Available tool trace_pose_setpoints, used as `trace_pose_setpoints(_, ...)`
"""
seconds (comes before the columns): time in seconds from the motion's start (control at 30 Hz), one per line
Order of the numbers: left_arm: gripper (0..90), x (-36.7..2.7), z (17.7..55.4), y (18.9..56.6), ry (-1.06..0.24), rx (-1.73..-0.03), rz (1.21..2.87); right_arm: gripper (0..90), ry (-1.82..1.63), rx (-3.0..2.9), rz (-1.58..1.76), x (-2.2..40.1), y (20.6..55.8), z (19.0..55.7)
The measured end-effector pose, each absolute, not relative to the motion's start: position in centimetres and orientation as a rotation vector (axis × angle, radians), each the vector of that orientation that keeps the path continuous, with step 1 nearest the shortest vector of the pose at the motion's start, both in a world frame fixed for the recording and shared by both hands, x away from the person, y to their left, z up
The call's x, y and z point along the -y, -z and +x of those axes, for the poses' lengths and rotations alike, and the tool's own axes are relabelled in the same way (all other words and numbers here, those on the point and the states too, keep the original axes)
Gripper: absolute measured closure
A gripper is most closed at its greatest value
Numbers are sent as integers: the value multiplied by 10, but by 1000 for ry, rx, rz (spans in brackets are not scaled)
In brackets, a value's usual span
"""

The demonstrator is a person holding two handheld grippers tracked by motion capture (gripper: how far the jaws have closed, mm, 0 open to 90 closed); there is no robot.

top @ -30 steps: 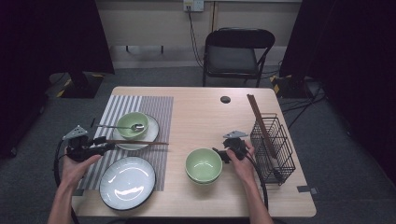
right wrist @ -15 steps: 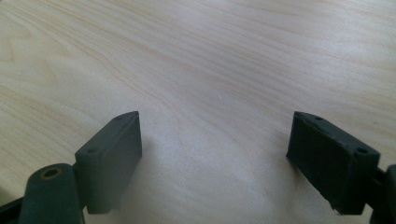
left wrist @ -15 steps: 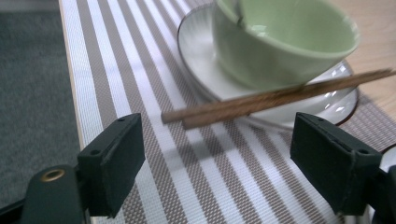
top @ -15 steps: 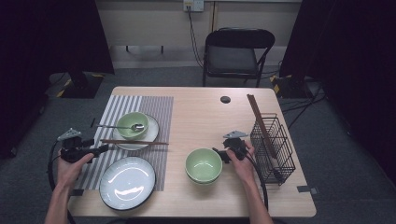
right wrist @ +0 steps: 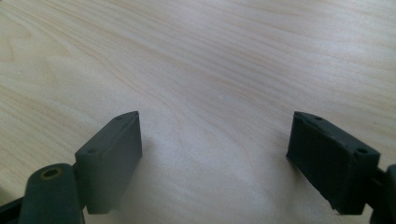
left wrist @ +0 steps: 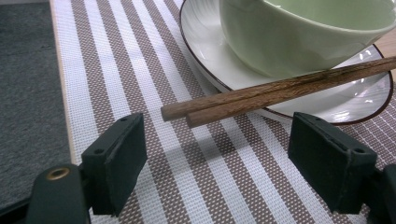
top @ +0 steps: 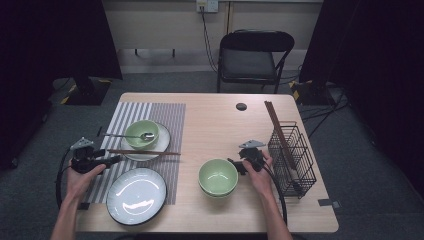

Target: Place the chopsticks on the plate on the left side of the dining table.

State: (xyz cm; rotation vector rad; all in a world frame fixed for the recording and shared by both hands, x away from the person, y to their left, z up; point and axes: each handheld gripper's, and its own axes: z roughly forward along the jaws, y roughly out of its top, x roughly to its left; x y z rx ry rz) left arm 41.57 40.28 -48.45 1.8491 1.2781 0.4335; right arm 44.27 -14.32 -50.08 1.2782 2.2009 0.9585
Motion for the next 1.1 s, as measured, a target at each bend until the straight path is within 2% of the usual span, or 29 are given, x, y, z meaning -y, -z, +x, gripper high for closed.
trace_pose_setpoints(1.1,214,-391,414,484,-446,-1230,1898,171,-959,-2201,1278,143,501,443)
